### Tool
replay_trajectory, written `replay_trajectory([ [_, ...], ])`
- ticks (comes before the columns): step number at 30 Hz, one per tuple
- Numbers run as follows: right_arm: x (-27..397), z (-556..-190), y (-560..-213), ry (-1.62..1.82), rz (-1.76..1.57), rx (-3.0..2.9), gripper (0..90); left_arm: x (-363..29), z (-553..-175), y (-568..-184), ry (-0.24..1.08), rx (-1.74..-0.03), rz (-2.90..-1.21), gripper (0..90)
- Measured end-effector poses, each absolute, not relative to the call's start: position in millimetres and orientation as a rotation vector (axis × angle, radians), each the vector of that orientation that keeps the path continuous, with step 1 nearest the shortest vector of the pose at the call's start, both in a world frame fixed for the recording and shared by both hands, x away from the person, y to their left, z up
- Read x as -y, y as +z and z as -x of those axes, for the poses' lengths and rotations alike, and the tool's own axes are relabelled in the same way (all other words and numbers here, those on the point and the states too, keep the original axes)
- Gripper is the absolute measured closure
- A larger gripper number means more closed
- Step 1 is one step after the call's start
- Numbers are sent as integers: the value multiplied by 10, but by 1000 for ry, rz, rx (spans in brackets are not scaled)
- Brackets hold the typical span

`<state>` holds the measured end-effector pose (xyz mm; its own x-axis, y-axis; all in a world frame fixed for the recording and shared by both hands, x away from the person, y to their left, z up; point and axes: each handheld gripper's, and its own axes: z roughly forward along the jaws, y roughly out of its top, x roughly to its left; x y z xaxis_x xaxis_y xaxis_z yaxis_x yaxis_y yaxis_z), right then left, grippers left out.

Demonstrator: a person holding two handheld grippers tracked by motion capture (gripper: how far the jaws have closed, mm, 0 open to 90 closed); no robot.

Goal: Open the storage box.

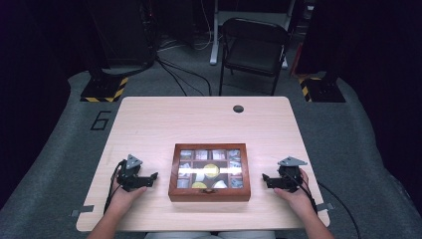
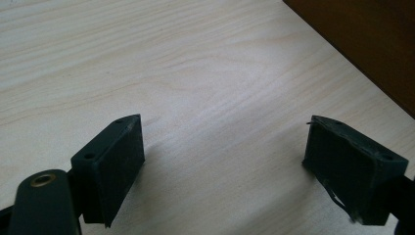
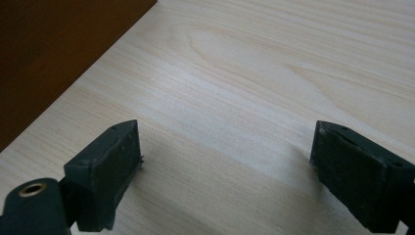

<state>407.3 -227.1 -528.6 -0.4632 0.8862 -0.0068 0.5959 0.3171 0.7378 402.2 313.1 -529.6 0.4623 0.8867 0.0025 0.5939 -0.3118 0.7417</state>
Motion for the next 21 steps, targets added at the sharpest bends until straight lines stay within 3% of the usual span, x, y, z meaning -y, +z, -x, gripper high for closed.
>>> replay_trajectory([
  [21,2264,-4065,-5284,948,-1328,-2172,110,-3132,-4034,-5296,542,-1219,-2027,150],
])
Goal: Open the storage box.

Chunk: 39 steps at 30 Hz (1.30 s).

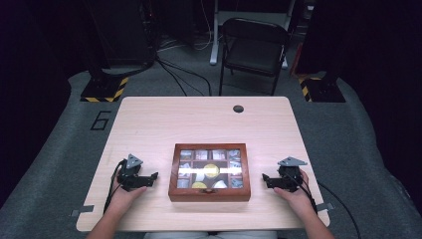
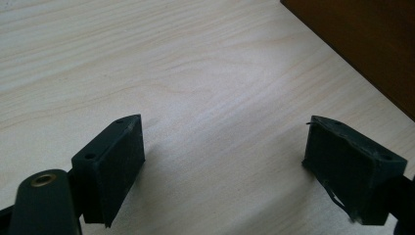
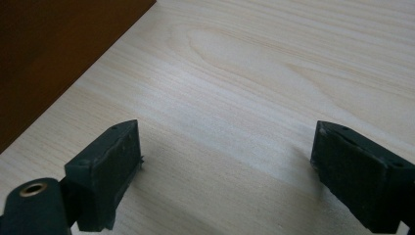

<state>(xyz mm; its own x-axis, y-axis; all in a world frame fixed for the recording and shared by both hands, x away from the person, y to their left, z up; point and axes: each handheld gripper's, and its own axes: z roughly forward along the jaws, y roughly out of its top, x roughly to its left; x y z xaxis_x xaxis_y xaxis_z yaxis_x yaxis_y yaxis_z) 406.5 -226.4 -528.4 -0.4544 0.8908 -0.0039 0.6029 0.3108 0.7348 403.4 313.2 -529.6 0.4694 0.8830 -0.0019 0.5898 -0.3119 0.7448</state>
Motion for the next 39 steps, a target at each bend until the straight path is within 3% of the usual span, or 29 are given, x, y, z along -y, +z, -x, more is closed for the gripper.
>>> replay_trajectory([
  [7,2264,-4052,-5281,966,-1324,-2170,157,-3157,-4042,-5291,535,-1228,-2005,182],
  [10,2278,-4047,-5253,955,-1318,-2183,243,-3181,-4043,-5282,507,-1240,-1979,196],
  [13,2296,-4032,-5233,953,-1325,-2192,273,-3184,-4035,-5273,504,-1244,-1984,219],
  [39,2152,-3707,-4873,1115,-1224,-2209,349,-3099,-3705,-4880,429,-1180,-1923,343],
])
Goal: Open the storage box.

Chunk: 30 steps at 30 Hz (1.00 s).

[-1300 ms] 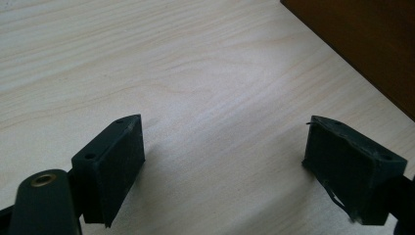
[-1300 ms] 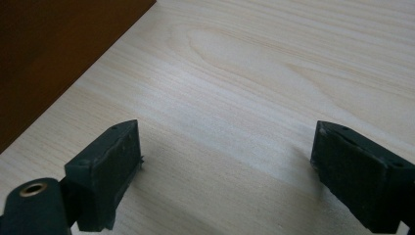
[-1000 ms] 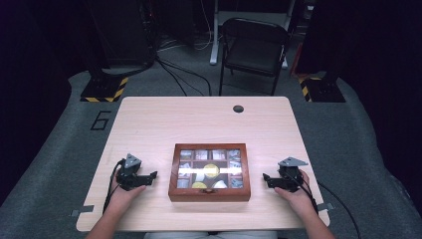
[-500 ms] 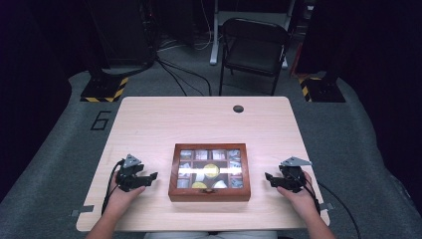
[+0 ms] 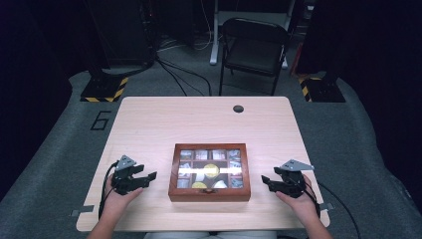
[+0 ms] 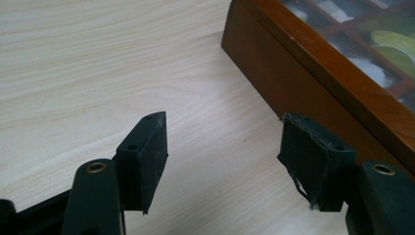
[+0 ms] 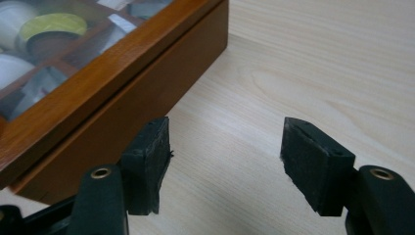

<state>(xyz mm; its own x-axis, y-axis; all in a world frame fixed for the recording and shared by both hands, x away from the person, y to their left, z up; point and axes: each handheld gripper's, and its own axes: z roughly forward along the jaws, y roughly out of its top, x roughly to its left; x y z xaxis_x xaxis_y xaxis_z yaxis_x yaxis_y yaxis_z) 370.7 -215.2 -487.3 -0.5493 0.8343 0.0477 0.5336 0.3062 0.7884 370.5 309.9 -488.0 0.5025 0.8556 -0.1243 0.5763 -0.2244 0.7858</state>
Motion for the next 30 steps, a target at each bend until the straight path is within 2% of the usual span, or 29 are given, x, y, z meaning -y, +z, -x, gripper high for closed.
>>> replay_trajectory([
  [20,1989,-3303,-4714,1189,-1115,-2246,365,-2883,-3254,-4695,440,-1050,-1981,349],
  [30,1912,-3166,-4691,1233,-1088,-2262,366,-2830,-3162,-4687,419,-1060,-1972,349],
])
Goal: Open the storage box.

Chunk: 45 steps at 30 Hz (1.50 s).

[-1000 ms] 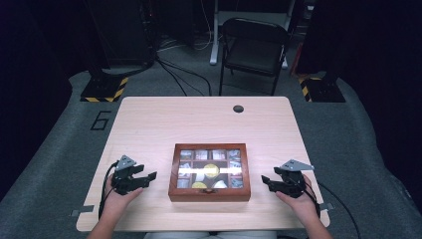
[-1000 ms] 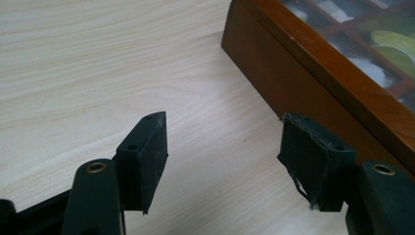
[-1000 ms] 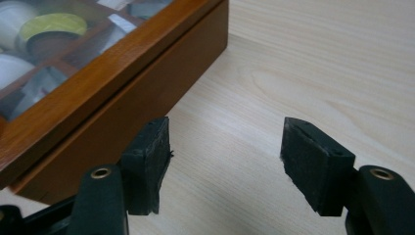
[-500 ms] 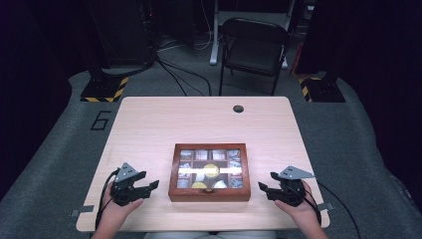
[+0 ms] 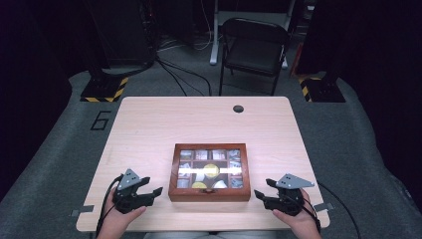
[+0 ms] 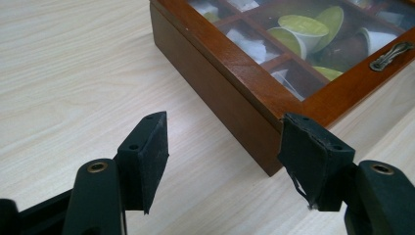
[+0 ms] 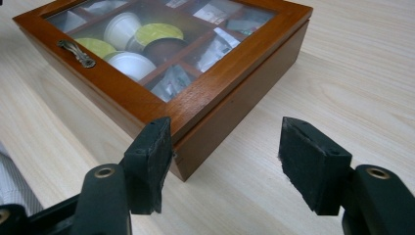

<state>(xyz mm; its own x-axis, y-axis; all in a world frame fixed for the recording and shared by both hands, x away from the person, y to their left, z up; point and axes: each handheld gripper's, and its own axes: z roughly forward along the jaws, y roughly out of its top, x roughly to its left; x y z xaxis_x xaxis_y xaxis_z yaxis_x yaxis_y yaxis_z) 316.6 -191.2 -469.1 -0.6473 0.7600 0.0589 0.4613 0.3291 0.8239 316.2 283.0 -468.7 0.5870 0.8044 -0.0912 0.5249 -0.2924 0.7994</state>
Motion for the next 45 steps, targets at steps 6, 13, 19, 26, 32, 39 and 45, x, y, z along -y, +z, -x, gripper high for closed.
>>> replay_trajectory([
  [6,1857,-3135,-4686,1229,-1057,-2275,398,-2767,-3091,-4678,398,-1042,-1964,350],
  [13,1768,-3111,-4713,1238,-997,-2335,422,-2665,-3047,-4698,395,-982,-2008,403],
  [19,1704,-3146,-4779,1216,-993,-2375,449,-2607,-3057,-4733,363,-961,-2008,406],
  [26,1644,-3179,-4854,1175,-978,-2425,469,-2537,-3097,-4823,327,-942,-2043,435],
  [32,1617,-3200,-4885,1139,-981,-2437,524,-2496,-3113,-4855,341,-926,-2072,463],
  [39,1601,-3213,-4902,1137,-981,-2447,566,-2466,-3121,-4872,327,-930,-2077,485],
  [45,1596,-3203,-4879,1136,-964,-2437,595,-2451,-3131,-4872,332,-912,-2101,486],
])
